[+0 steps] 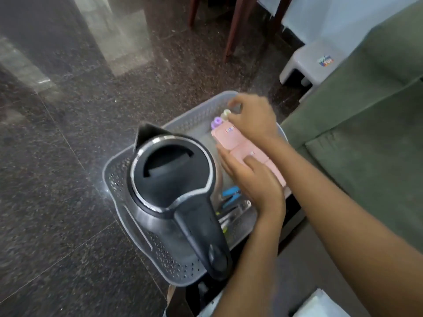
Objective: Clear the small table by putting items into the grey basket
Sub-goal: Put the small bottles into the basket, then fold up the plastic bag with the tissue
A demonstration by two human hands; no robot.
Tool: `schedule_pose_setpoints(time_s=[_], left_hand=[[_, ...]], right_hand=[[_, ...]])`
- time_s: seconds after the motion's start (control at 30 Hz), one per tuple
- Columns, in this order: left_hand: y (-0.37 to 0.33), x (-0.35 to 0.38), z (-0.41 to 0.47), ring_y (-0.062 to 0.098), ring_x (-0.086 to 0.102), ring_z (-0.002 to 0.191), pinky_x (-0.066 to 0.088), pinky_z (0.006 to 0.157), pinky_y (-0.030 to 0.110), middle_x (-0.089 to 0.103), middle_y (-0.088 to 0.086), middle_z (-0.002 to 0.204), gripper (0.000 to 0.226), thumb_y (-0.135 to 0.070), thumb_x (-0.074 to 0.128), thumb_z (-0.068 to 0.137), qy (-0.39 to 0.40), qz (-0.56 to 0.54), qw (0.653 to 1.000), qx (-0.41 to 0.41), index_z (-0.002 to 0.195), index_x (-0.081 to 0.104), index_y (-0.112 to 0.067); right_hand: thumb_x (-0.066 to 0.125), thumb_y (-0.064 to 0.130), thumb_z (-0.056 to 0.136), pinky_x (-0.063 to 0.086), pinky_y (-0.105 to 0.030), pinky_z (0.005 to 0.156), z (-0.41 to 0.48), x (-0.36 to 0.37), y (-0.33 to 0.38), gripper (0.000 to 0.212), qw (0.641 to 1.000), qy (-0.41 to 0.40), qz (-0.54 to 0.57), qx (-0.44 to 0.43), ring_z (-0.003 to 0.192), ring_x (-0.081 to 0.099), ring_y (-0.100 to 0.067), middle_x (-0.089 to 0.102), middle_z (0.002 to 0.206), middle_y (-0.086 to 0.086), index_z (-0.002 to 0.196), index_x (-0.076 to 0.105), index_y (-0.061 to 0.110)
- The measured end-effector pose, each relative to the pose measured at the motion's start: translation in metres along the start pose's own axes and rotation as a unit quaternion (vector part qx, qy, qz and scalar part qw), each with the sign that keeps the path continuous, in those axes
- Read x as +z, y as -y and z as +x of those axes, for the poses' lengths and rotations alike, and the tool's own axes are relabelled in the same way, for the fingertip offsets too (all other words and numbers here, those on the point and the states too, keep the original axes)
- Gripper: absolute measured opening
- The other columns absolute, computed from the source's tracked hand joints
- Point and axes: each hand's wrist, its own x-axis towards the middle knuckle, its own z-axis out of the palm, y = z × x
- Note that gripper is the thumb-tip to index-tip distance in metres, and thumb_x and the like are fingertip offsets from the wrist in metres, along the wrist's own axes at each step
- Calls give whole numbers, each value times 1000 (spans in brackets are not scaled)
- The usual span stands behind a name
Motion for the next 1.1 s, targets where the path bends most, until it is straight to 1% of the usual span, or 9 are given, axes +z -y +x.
schedule_pose_setpoints(time_s=[0.03, 0.17, 0.37, 0.6, 0.7, 0.83, 0.93, 1.0, 1.1], left_hand=[[-1, 4, -5, 18, 29, 140, 20, 107, 7, 27, 5, 153, 60, -1, 39, 90, 6, -7, 1000, 16, 146, 22, -16], [2, 5, -64, 15, 34, 138, 30, 113, 37, 36, 6, 149, 63, 1, 39, 80, 97, 3, 986, 139, 142, 32, -10], [57, -2, -157, 23, 52, 120, 41, 105, 38, 58, 13, 127, 55, 7, 38, 75, 238, 59, 946, 211, 127, 50, -4], [140, -33, -236, 20, 60, 103, 46, 93, 32, 66, 4, 107, 46, 3, 36, 73, 383, 198, 874, 225, 108, 64, -9], [174, -46, -238, 20, 60, 105, 47, 95, 35, 63, 6, 115, 44, 6, 41, 80, 507, 324, 768, 218, 115, 61, -10], [208, -50, -217, 27, 43, 130, 34, 108, 43, 40, 7, 146, 54, -2, 45, 87, 566, 576, 526, 267, 139, 39, -15], [221, -51, -216, 32, 39, 130, 22, 112, 47, 37, 7, 147, 58, -17, 47, 88, 553, 691, 343, 315, 144, 30, -23], [228, -53, -214, 32, 40, 128, 19, 111, 48, 40, 8, 142, 57, -28, 50, 89, 527, 718, 292, 347, 142, 31, -26], [235, -56, -206, 33, 42, 121, 27, 105, 45, 49, 11, 130, 51, -25, 53, 86, 484, 728, 301, 380, 135, 41, -25]], right_hand=[[62, 23, 76, 49, -34, 80, -10, -13, -7, 23, 999, -25, 30, 9, 88, 64, -27, 70, 93, -9, 97, 70, 19], [61, 9, 72, 39, -20, 60, -85, -66, -59, 17, 984, -68, 159, 46, 52, 45, 0, 56, 63, 4, 85, 71, 12], [59, -2, 82, 37, -10, 50, -242, -111, -150, 18, 913, -157, 302, 224, 46, 44, 2, 54, 61, -1, 88, 67, 13], [56, -4, 83, 41, -11, 48, -401, -100, -219, 31, 844, -202, 337, 366, 45, 49, 2, 57, 60, 3, 72, 64, 25], [56, -6, 81, 44, -14, 49, -448, -93, -229, 27, 824, -202, 356, 392, 46, 49, 1, 55, 57, 4, 75, 66, 18], [53, -6, 83, 46, -17, 52, -504, -75, -221, 24, 782, -236, 394, 422, 48, 48, 0, 56, 59, 1, 80, 67, 13], [56, 5, 79, 50, -28, 61, -544, -48, -207, 26, 749, -258, 409, 453, 57, 54, -5, 61, 59, 14, 74, 66, 28], [56, 8, 78, 48, -29, 60, -565, -29, -196, 29, 723, -278, 414, 478, 57, 54, -10, 63, 58, 16, 71, 64, 36], [56, -3, 82, 46, -29, 56, -591, -4, -176, 36, 657, -311, 416, 546, 54, 52, -12, 60, 59, 7, 72, 65, 29]])
